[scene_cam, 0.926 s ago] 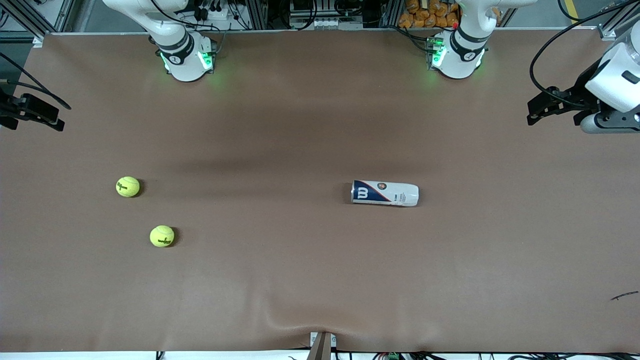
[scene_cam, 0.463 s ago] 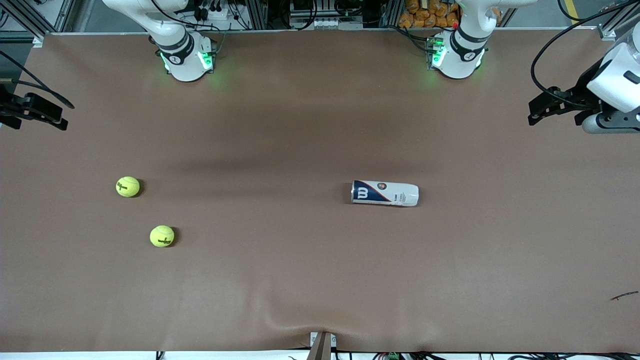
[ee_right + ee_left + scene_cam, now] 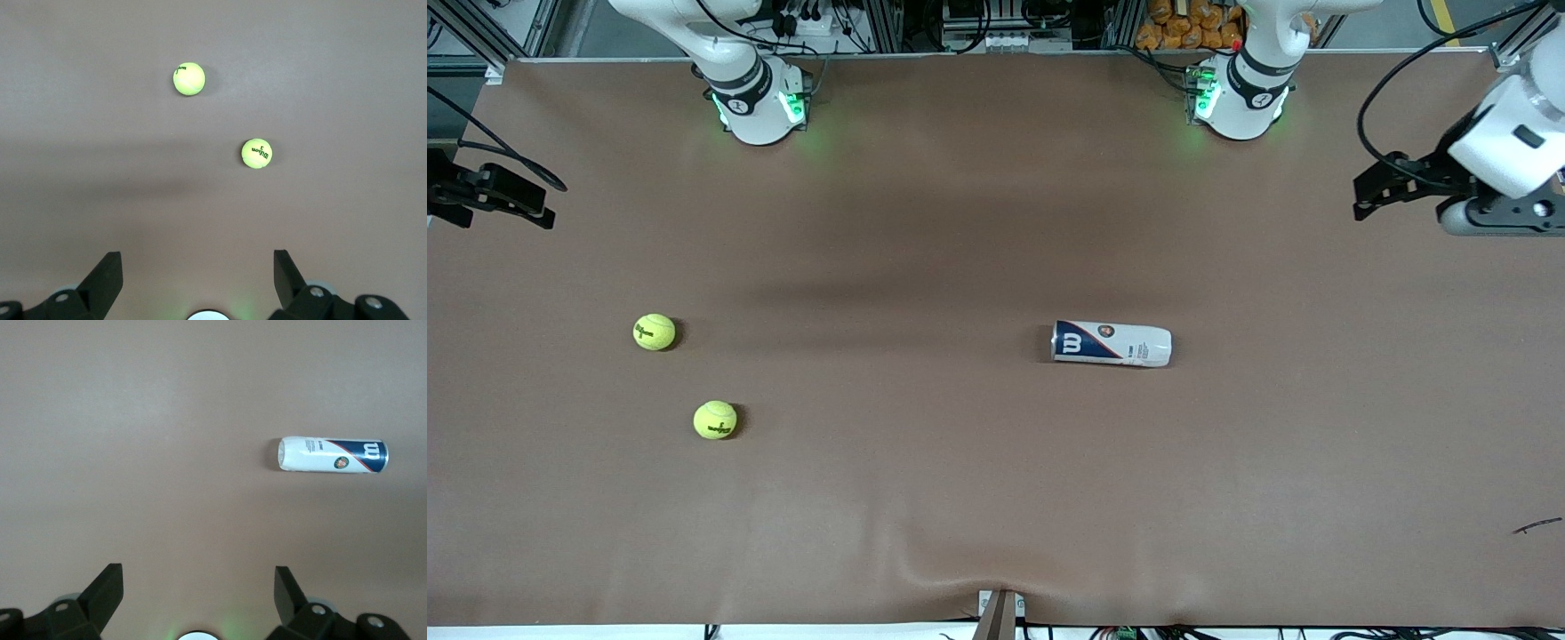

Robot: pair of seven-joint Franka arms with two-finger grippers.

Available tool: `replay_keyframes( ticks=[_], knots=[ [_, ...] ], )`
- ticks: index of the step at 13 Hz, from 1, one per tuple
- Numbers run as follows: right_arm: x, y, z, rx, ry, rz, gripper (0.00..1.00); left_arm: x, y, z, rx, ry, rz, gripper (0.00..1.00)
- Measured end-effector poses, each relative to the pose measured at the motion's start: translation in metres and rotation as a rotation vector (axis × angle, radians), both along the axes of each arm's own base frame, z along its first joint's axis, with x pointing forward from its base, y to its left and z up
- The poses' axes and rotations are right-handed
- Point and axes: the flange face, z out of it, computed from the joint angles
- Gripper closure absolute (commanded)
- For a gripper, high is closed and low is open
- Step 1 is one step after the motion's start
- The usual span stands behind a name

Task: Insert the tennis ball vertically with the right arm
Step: 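Move the left gripper over the lying tennis ball can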

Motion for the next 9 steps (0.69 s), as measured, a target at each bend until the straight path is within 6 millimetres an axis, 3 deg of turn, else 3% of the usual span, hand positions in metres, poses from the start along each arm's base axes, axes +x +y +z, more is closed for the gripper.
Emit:
replay_keyframes(
  ticks=[5, 9],
  knots=[
    [0.002, -0.001, -0.005, 0.0, 0.007, -0.003, 0.0, 0.003, -0.057, -0.032, -0.002, 0.06, -0.143, 0.0],
    [0.021, -0.005, -0.03, -0.005, 0.012, -0.011, 0.0, 0.011, -0.081, -0.062, -0.023, 0.114, -0.354, 0.0]
  ],
)
